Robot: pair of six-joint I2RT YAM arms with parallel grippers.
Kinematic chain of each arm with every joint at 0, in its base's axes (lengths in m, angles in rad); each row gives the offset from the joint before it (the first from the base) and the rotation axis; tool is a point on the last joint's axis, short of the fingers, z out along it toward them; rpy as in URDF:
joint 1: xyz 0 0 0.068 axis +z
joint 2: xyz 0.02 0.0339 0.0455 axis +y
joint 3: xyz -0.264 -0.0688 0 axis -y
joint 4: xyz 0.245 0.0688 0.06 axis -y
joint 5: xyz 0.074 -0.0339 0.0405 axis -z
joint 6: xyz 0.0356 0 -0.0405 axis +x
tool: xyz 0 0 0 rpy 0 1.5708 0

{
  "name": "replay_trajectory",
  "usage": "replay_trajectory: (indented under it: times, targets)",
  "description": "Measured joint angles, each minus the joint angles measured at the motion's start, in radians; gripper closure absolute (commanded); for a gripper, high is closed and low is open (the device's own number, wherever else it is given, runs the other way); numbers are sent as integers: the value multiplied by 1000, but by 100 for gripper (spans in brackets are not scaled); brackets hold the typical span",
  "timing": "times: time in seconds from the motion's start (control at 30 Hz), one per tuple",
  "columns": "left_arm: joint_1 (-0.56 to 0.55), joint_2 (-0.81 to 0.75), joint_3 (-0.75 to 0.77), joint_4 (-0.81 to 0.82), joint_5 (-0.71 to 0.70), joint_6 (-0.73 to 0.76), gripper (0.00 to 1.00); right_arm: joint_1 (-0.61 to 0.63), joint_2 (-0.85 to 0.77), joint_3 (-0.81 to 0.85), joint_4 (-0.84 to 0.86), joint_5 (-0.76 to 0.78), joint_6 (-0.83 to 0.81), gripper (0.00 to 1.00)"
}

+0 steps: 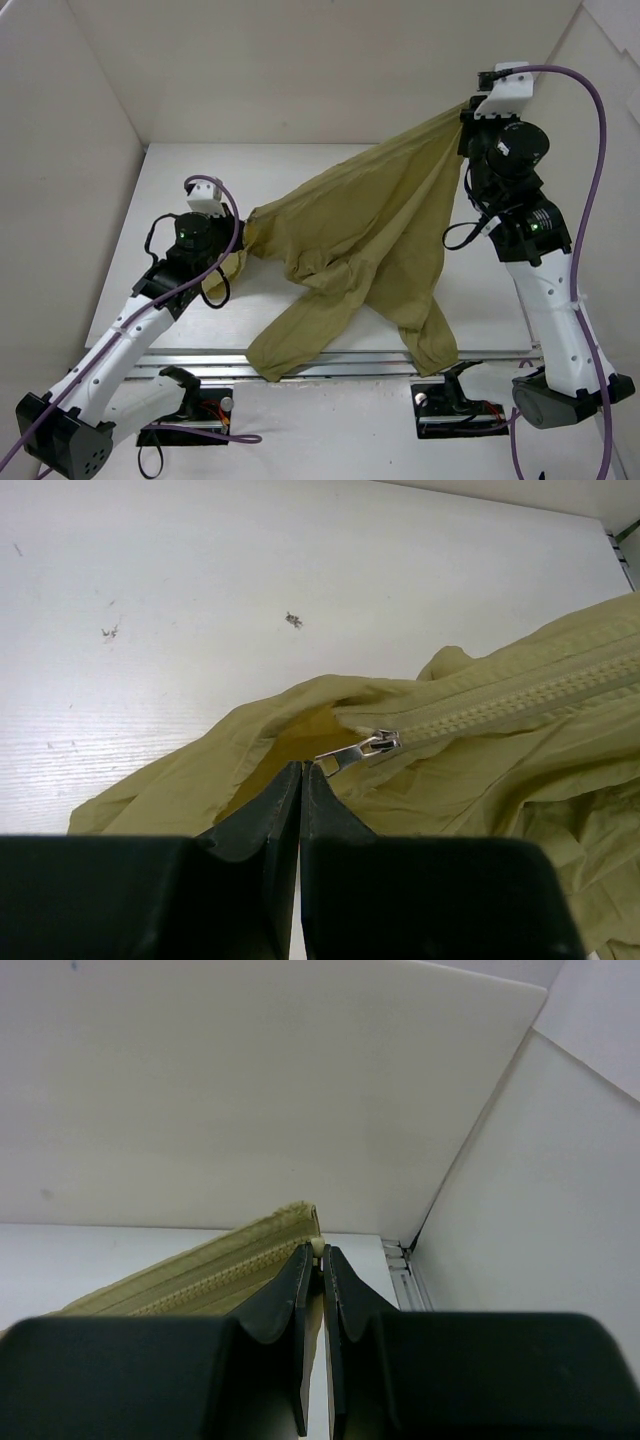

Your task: Zip up the jacket

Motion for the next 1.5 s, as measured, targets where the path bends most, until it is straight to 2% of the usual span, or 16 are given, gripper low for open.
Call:
replay_trajectory:
  times: [0.4, 0.47, 0.5, 0.53, 0.57, 0.6, 0.63, 0.67, 0.73, 0.77, 0.8, 0.87, 1.0, 1.2, 1.37, 1.5]
  targets:
    - [79, -6, 35, -53, -6, -3, 100, -6, 0, -49, 10, -8, -2, 100]
    - [87, 0, 57, -68, -14, -2, 100, -9, 0, -57, 10, -20, 8, 92]
    - [90, 8, 74, -79, -22, 2, 98, -12, 0, -64, 13, -29, 18, 77]
    - [91, 18, 89, -89, -32, 8, 94, -16, 0, -72, 14, -33, 31, 67]
    - [94, 30, 105, -100, -44, 15, 82, -21, -2, -85, 19, -39, 40, 60]
    - [97, 42, 116, -105, -55, 25, 74, -26, -6, -100, 26, -47, 53, 47]
    - [99, 51, 121, -109, -64, 33, 64, -27, -11, -121, 29, -56, 67, 41]
    - [101, 59, 125, -115, -72, 38, 45, -31, -19, -144, 32, -69, 78, 30]
    - [105, 67, 129, -129, -85, 51, 33, -31, -38, -197, 33, -95, 106, 23]
    - [108, 68, 134, -142, -87, 55, 13, -31, -47, -226, 32, -110, 117, 21]
    - [109, 68, 147, -164, -89, 64, 1, -31, -58, -254, 31, -126, 133, 14]
    - [109, 68, 186, -203, -91, 70, 0, -31, -80, -306, 24, -162, 172, 2]
    - [109, 16, 275, -264, -90, 86, 0, -31, -169, -408, 6, -231, 238, 2]
    - [110, -272, 274, -373, -84, 95, 0, -31, -455, -567, -25, -300, 329, 2]
    - [110, -583, 143, -444, -51, 93, 0, -31, -758, -727, -39, -356, 402, 2]
    - [111, -761, -22, -511, -30, 82, 0, -31, -906, -871, -70, -400, 453, 2]
